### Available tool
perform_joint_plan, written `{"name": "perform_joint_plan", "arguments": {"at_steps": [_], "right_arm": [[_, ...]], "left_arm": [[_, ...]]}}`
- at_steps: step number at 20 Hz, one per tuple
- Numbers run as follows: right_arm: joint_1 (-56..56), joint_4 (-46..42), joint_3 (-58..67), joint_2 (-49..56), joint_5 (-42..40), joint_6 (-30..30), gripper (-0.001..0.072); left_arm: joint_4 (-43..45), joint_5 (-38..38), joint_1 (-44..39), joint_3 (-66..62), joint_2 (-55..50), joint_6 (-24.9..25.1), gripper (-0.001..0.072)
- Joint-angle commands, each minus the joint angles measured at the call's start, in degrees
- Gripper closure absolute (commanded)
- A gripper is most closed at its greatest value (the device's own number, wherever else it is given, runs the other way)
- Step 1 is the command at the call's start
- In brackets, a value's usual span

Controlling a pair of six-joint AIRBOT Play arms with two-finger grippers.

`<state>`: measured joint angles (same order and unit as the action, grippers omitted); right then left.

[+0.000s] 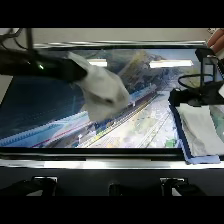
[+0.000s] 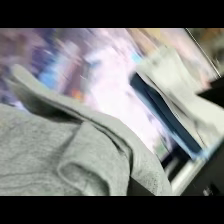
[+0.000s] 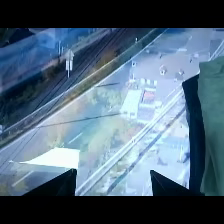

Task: Fold the shirts.

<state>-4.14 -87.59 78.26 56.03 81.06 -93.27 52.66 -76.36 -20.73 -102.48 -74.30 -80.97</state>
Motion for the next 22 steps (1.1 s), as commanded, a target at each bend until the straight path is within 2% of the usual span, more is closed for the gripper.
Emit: {"name": "perform_joint_plan", "arguments": {"at_steps": [1, 5, 6, 7, 8, 9, 13, 15, 17, 19, 22], "right_arm": [[0.02, -0.15, 0.09, -5.75, 12.83, -1.11, 0.0149], [0.02, 0.11, -0.24, -6.34, 16.26, -3.19, 0.0148], [0.02, 0.13, -0.55, -5.99, 14.93, -3.21, 0.0146], [0.02, 0.37, -1.01, -5.29, 13.35, -3.21, 0.0131], [0.02, 0.85, -1.49, -4.24, 11.93, -3.19, 0.0059], [0.02, 1.79, -2.29, -2.73, 10.32, -3.15, 0.0023], [0.02, 8.66, -9.42, 6.75, 6.4, 1.38, 0.0022], [0.02, 10.71, -14.78, 12.17, 6.43, 2.91, 0.0026], [0.02, 11.17, -20.41, 15.72, 6.62, 3.41, 0.0035], [0.02, 11.45, -25.42, 16.26, 6.36, 4.44, 0.0034], [0.02, 11.26, -29.79, 16.26, 7.43, 4.42, 0.0018]], "left_arm": [[4.9, -1.4, -12.63, 4.7, -0.37, 0.46, 0.0669], [16.02, -1.05, -17.75, 13.33, -9.4, 1.73, 0.0668], [16.33, -1.01, -17.81, 13.92, -13.51, 1.73, 0.0528], [16.61, -1.46, -17.55, 13.53, -17.2, 0.72, -0.0012], [17.49, -2.8, -16.72, 12.41, -19.8, -1.31, -0.0007], [18.86, -5.31, -15.21, 10.67, -21.33, -3.61, -0.0008], [20.39, -10.67, -5.68, 8.59, -16.83, -4.37, -0.0007], [17.99, -11.63, -1.79, 12.52, -12.24, -4.33, -0.0006], [13.46, -8.55, -0.66, 22.43, -7.37, -4.31, -0.0006], [7.13, -0.22, -1.42, 36.33, -3.06, -3.78, -0.0005], [-7.56, 9.66, -3.19, 53.11, -1.09, 1.46, -0.0005]]}}
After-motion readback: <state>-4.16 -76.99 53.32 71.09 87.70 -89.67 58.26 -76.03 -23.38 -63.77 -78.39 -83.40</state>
